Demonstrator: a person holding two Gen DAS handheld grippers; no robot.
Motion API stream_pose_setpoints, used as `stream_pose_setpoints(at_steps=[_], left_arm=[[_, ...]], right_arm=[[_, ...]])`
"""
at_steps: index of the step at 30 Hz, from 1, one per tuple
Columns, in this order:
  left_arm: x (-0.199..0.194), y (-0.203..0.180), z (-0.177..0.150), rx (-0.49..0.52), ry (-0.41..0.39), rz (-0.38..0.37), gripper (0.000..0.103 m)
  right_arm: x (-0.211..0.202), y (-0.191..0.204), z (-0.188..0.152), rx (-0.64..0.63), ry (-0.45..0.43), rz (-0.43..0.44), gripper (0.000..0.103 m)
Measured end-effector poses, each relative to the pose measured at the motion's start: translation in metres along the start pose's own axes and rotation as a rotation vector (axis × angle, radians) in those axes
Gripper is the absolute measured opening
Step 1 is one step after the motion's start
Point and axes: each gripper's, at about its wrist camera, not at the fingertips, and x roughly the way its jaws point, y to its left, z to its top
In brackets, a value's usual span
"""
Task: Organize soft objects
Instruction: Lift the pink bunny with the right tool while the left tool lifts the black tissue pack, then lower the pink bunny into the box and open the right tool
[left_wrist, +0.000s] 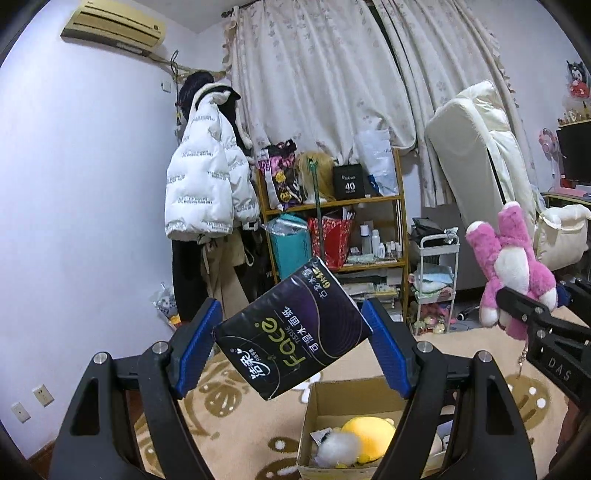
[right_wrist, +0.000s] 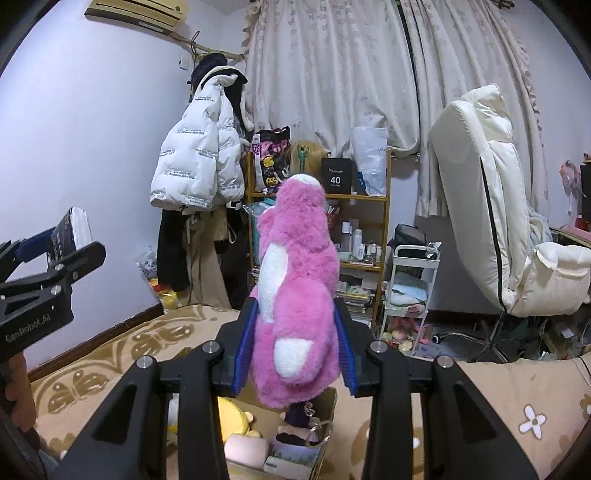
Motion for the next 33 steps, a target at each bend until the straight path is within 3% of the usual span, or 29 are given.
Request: stream_pose_setpoints(at_steps=[16,27,33], left_arm=[[0.049,-0.003,-0.047,-0.001,0.116,0.01,0.077],[0.07,-0.011,-0.064,0.009,0.173,-0.044,0.077],[0.084,-0.006,-0.076,-0.057,0.253,-0.102,0.077]], right_arm=[[0.04,-0.009,-0.039,0.066,0.12,0.028,0.042],[0.063,-0.013,-0.056,0.08,0.193,0.032,0.042],[0.079,-0.019,-0.073,0.105,0.272,0.044,0.042]])
